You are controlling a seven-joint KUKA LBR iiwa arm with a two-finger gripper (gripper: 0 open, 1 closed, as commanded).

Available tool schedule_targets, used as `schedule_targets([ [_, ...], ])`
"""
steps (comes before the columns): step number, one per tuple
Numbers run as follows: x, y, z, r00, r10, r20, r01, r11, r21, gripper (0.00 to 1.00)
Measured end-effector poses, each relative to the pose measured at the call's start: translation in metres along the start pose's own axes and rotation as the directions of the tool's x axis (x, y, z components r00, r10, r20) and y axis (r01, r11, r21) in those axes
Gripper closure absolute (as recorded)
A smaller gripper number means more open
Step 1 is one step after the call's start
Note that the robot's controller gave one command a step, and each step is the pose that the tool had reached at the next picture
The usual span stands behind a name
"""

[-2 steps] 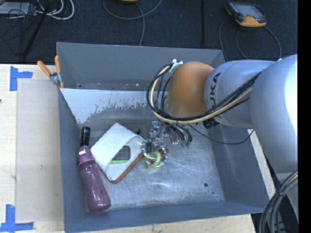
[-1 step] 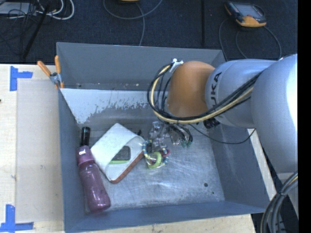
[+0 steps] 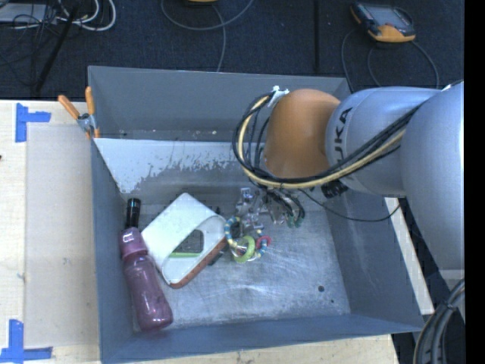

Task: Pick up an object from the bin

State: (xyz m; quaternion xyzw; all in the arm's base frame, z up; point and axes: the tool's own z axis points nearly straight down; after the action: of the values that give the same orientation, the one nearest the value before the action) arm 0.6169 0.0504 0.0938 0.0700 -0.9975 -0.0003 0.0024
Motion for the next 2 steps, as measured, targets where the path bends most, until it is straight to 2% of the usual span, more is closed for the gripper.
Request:
schedule_targets([
  [2, -0.002, 0.0, -0.039, 1.0, 0.0, 0.004, 0.0, 1.0, 0.001, 1.0],
])
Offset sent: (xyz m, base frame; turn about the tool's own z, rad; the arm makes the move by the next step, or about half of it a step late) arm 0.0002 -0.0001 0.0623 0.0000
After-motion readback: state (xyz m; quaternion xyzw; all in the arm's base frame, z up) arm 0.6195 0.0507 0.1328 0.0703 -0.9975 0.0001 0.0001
